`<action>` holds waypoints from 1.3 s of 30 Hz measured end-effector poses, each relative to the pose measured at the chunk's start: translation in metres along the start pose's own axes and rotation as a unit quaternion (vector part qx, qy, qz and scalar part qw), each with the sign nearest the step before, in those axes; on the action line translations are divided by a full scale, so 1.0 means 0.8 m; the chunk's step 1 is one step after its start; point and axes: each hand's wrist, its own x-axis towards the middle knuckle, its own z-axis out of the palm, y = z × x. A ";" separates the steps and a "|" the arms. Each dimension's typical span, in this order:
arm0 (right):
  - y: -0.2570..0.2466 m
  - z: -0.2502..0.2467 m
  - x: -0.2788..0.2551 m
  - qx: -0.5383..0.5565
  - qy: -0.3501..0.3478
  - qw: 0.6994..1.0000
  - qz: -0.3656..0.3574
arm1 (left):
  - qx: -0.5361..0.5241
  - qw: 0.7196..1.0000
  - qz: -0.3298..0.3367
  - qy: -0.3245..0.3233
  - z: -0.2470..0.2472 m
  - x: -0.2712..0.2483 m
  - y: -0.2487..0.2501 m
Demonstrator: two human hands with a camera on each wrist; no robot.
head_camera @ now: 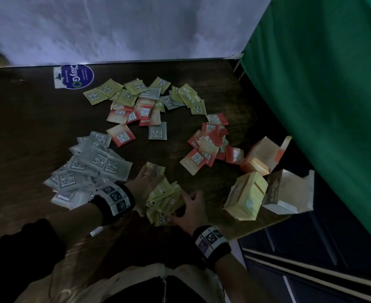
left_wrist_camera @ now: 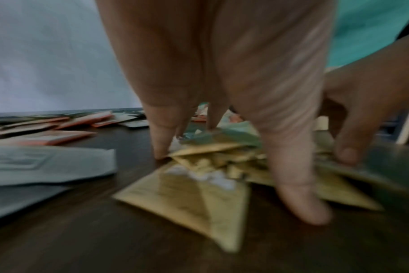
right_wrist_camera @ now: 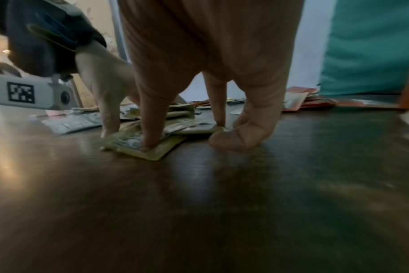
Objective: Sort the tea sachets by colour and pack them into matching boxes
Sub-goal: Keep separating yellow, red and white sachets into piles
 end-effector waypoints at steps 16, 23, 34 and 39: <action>-0.015 -0.099 0.076 -0.007 0.066 0.996 0.056 | -0.124 0.988 0.051 0.081 -0.006 -0.010 -0.016; -0.059 -0.100 0.153 -0.023 0.013 1.000 -0.003 | -0.173 0.961 -0.043 0.210 -0.038 0.025 -0.044; -0.057 -0.076 0.160 -0.201 -0.004 0.978 -0.054 | -0.205 0.903 -0.308 0.219 -0.109 0.084 -0.135; -0.030 -0.085 0.166 -0.190 0.014 0.980 -0.052 | -0.139 0.933 -0.281 0.179 -0.114 0.086 -0.128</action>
